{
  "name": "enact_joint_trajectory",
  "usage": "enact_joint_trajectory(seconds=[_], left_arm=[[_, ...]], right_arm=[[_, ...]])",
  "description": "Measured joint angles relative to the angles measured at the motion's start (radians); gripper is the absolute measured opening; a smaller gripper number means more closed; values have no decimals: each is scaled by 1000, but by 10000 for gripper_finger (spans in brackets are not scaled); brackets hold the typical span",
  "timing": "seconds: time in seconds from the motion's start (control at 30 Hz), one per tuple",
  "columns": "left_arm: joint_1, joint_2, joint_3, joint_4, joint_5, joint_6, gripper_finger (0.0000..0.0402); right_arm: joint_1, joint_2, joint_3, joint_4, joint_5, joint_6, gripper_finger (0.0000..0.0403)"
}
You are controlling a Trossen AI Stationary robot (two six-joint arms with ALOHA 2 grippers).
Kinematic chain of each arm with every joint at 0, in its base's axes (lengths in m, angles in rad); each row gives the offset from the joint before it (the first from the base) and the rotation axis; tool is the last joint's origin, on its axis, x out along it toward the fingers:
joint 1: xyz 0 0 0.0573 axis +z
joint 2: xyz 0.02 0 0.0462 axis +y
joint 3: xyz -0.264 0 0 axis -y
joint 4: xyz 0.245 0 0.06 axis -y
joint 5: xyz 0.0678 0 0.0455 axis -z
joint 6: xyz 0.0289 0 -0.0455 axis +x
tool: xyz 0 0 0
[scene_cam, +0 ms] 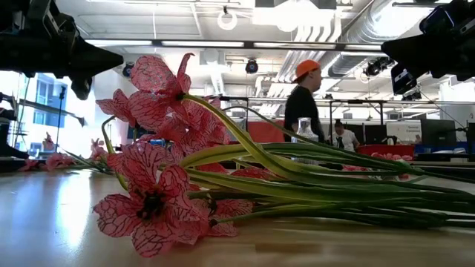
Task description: Sort flowers into vase by color
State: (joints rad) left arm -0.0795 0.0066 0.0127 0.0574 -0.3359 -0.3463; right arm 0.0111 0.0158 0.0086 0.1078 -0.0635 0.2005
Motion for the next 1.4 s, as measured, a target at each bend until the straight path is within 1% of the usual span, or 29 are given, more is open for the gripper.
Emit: enact_joint_trajectory(seconds=[1.3,1.4], left_arm=[[0,0,0,0,0,0,0],[0,0,0,0,0,0,0]], right_arm=[[0,0,0,0,0,0,0],[0,0,0,15,7,-25,0]])
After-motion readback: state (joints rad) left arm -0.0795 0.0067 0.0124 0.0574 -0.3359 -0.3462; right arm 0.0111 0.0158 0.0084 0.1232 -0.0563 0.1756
